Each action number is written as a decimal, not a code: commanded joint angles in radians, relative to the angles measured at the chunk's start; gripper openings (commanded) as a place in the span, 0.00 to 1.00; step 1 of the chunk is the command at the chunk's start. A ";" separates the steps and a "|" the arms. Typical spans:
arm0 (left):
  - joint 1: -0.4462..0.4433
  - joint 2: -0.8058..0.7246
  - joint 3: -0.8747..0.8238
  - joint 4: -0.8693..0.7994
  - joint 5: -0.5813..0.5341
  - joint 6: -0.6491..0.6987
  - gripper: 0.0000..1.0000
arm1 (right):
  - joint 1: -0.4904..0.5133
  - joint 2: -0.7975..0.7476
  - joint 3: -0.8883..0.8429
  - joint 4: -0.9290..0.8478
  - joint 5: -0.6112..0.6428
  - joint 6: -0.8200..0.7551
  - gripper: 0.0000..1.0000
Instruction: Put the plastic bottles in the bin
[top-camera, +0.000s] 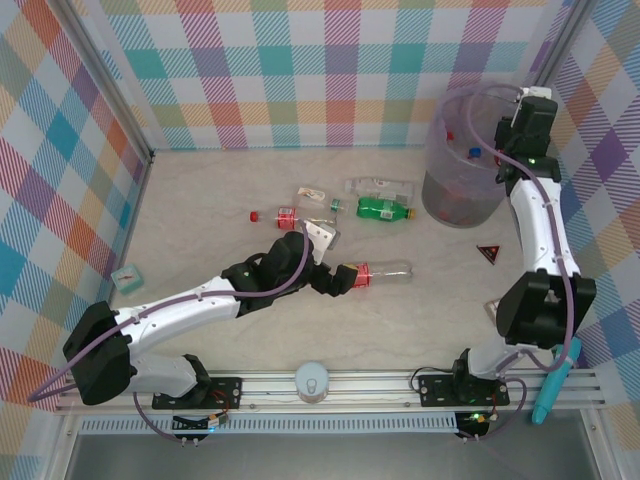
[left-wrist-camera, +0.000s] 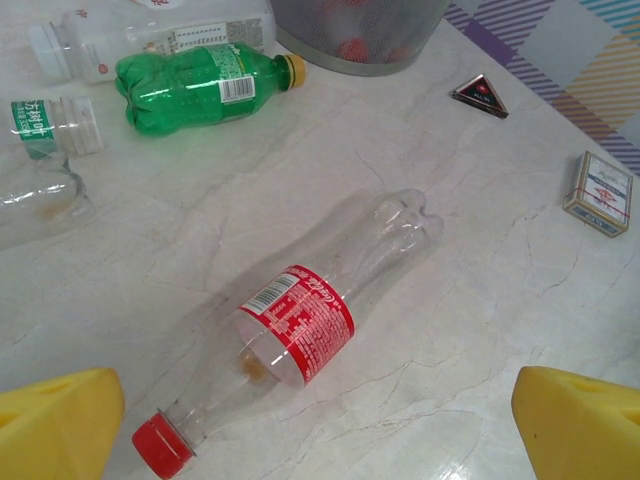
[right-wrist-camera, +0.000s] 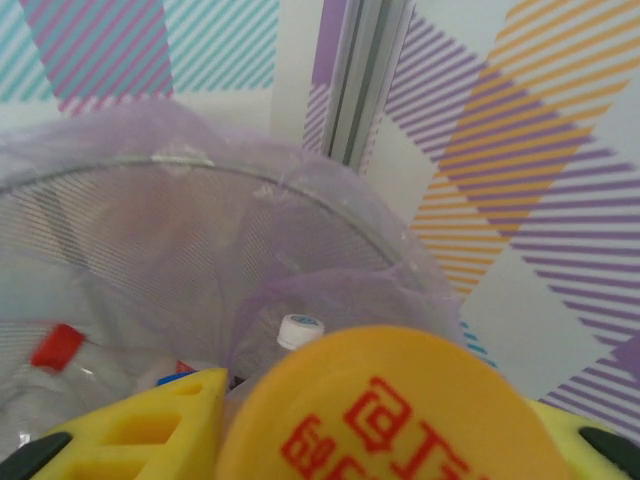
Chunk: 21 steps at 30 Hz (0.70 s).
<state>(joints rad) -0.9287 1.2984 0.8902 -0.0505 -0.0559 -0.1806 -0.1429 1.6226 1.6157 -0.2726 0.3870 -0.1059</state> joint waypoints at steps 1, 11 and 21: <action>0.001 0.000 -0.008 0.001 -0.024 -0.015 0.99 | -0.009 0.064 0.053 -0.060 -0.063 0.065 0.41; 0.001 0.020 -0.005 -0.001 -0.025 -0.007 0.99 | -0.010 0.240 0.179 -0.233 -0.105 0.107 0.51; 0.002 0.050 0.002 0.002 -0.021 -0.008 0.99 | -0.009 0.290 0.396 -0.423 -0.240 0.130 0.85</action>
<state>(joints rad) -0.9279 1.3346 0.8902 -0.0509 -0.0723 -0.1871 -0.1570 1.9087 1.9568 -0.5606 0.2455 -0.0029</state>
